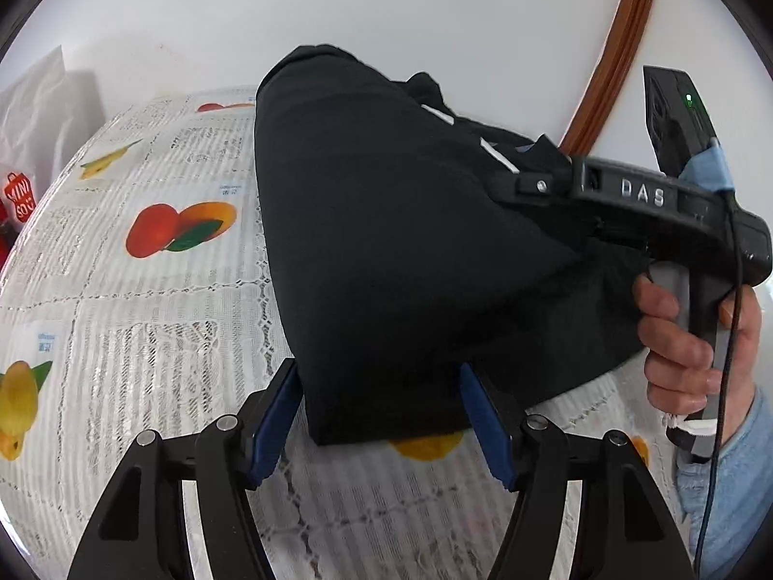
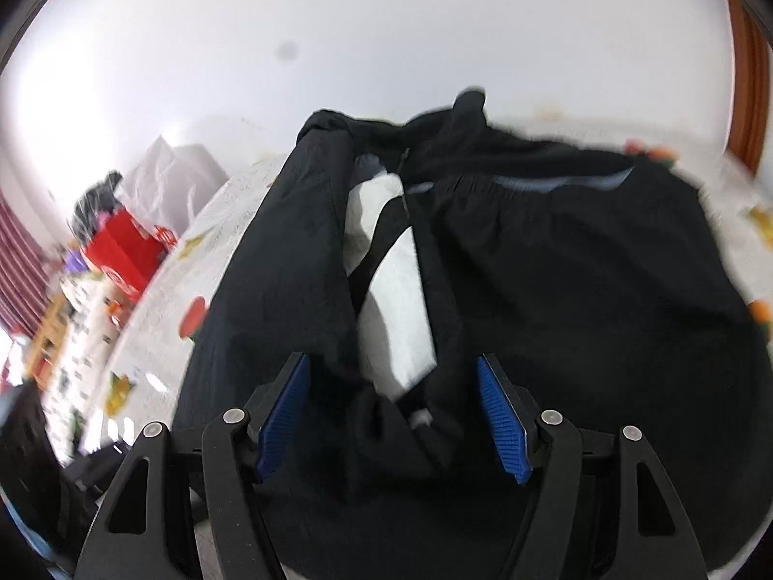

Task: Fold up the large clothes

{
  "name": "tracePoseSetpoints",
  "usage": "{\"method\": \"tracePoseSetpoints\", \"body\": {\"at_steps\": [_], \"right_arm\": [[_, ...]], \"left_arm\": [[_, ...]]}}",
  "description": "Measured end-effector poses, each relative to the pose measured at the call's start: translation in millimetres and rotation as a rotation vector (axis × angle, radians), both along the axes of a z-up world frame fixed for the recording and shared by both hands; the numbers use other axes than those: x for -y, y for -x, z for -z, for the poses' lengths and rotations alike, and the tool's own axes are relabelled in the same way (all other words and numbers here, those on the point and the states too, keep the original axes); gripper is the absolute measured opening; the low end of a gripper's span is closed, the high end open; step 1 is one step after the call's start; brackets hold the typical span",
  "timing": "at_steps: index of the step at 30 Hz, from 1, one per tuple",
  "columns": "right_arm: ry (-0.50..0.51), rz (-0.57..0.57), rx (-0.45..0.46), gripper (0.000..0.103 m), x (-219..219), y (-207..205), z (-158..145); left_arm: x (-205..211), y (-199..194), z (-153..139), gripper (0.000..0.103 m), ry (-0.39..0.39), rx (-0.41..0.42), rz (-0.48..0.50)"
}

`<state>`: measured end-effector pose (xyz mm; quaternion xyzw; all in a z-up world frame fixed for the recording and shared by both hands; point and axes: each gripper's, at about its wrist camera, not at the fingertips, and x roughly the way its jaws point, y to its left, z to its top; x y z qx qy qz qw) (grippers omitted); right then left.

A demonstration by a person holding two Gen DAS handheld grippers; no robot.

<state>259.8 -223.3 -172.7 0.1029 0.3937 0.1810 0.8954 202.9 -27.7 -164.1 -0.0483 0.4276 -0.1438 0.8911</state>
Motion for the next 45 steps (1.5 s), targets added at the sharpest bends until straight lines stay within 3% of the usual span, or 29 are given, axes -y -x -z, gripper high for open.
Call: {"method": "tracePoseSetpoints", "body": {"at_steps": [1, 2, 3, 4, 5, 8, 14, 17, 19, 23, 25, 28, 32, 36, 37, 38, 40, 42, 45], "right_arm": [[-0.017, 0.002, -0.003, 0.066, -0.9, -2.7, 1.6], [-0.025, 0.005, 0.006, 0.056, -3.0, -3.1, 1.0], [-0.019, 0.003, 0.019, 0.042, -6.2, -2.5, -0.5], [-0.002, -0.004, 0.032, 0.034, -9.7, -1.5, -2.5], [0.021, -0.020, 0.050, 0.015, -14.1, 0.9, -6.0], [0.037, -0.050, 0.123, 0.007, -16.1, 14.7, -19.7], [-0.139, 0.034, 0.319, 0.006, 43.8, 68.4, -60.1], [-0.195, 0.127, 0.366, 0.006, 83.8, 94.7, -60.3], [-0.178, 0.178, 0.341, 0.006, 99.0, 102.6, -47.1], [-0.058, 0.278, 0.155, 0.006, 112.5, 92.5, 1.7], [-0.038, 0.298, 0.114, 0.008, 116.1, 89.4, 15.5], [-0.049, 0.311, 0.111, 0.021, 122.8, 92.1, 13.9], [-0.109, 0.277, 0.122, 0.058, 132.1, 89.6, 8.6], [-0.062, 0.239, 0.094, 0.059, 126.9, 76.1, 12.3], [-0.046, 0.233, 0.088, 0.059, 123.4, 71.8, 15.0], [-0.030, 0.228, 0.081, 0.059, 119.5, 67.6, 17.5], [-0.004, 0.223, 0.074, 0.043, 112.3, 62.8, 18.2], [0.032, 0.206, 0.091, 0.012, 105.5, 60.8, 11.8], [0.037, 0.165, 0.159, 0.006, 105.9, 65.3, -7.2]], "left_arm": [[-0.3, -1.1, 0.0, 0.065, 0.011, 0.002, -0.004], [0.0, -1.9, 0.2, 0.065, 0.010, 0.000, -0.006], [1.1, -1.8, 0.4, 0.067, 0.001, 0.004, -0.007], [3.5, -1.3, 0.7, 0.067, -0.019, 0.009, -0.008], [5.4, -0.8, 0.9, 0.067, -0.033, 0.012, -0.009], [5.8, 1.5, 1.5, 0.067, -0.049, 0.015, -0.014], [12.4, 3.7, 2.6, 0.067, -0.117, 0.022, -0.024], [12.3, 3.9, 2.5, 0.068, -0.115, 0.022, -0.022], [14.1, 3.9, 2.6, 0.068, -0.117, 0.021, -0.018], [19.2, 6.3, 2.2, 0.068, -0.140, 0.026, -0.004], [27.9, 12.8, -3.6, 0.065, -0.121, 0.041, 0.015], [33.1, 22.3, -10.3, 0.065, -0.084, 0.066, 0.053], [50.0, 16.4, -11.2, 0.066, -0.078, 0.071, 0.083], [69.2, 4.0, -3.3, 0.066, -0.084, 0.046, 0.094], [75.6, 0.9, -0.2, 0.066, -0.117, 0.040, 0.080], [79.4, -0.9, 2.2, 0.066, -0.139, 0.034, 0.074], [84.1, -5.7, 6.4, 0.067, -0.172, 0.030, 0.068], [87.7, -6.7, 7.2, 0.067, -0.200, 0.024, 0.064], [90.9, -7.8, 7.4, 0.067, -0.219, 0.023, 0.049]]}}
